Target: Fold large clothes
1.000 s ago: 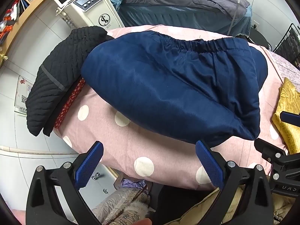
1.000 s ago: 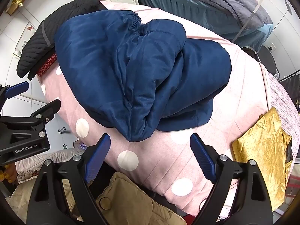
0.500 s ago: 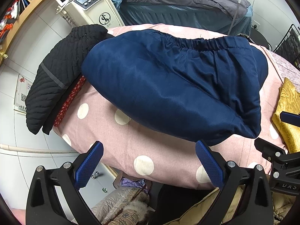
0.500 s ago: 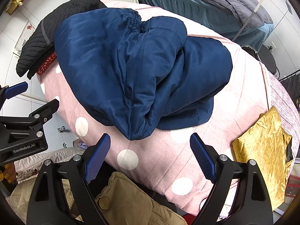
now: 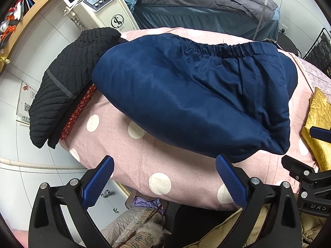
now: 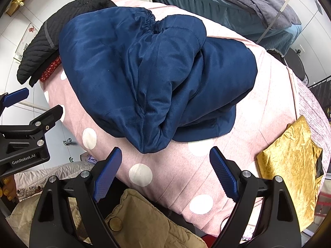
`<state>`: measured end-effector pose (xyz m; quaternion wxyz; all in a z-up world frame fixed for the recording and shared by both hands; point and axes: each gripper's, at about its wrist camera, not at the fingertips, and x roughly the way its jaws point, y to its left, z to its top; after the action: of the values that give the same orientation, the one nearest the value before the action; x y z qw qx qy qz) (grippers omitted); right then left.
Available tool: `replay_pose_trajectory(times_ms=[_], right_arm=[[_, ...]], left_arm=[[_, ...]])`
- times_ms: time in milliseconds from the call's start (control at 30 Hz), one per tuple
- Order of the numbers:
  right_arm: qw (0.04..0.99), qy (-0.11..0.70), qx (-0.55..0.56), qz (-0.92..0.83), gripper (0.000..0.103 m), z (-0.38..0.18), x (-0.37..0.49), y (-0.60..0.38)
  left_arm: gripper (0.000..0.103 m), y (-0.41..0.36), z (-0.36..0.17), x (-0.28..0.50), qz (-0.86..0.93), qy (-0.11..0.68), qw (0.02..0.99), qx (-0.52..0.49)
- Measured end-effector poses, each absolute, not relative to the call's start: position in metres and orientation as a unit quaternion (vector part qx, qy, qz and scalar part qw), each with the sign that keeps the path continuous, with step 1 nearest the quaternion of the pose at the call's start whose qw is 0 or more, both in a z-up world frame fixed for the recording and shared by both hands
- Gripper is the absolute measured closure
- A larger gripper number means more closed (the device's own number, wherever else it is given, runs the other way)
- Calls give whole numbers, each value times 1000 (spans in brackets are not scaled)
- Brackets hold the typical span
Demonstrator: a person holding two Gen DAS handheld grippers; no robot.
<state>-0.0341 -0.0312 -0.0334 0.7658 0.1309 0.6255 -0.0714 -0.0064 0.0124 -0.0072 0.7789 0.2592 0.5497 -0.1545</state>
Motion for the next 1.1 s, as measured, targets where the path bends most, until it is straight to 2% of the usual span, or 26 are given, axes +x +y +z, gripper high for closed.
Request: replay_pose_trajectory(times_ms=[1100], right_arm=[[761, 632, 128, -71, 17, -36, -33, -26]], left_arm=[[6, 14, -10, -8, -158, 551, 777, 260]])
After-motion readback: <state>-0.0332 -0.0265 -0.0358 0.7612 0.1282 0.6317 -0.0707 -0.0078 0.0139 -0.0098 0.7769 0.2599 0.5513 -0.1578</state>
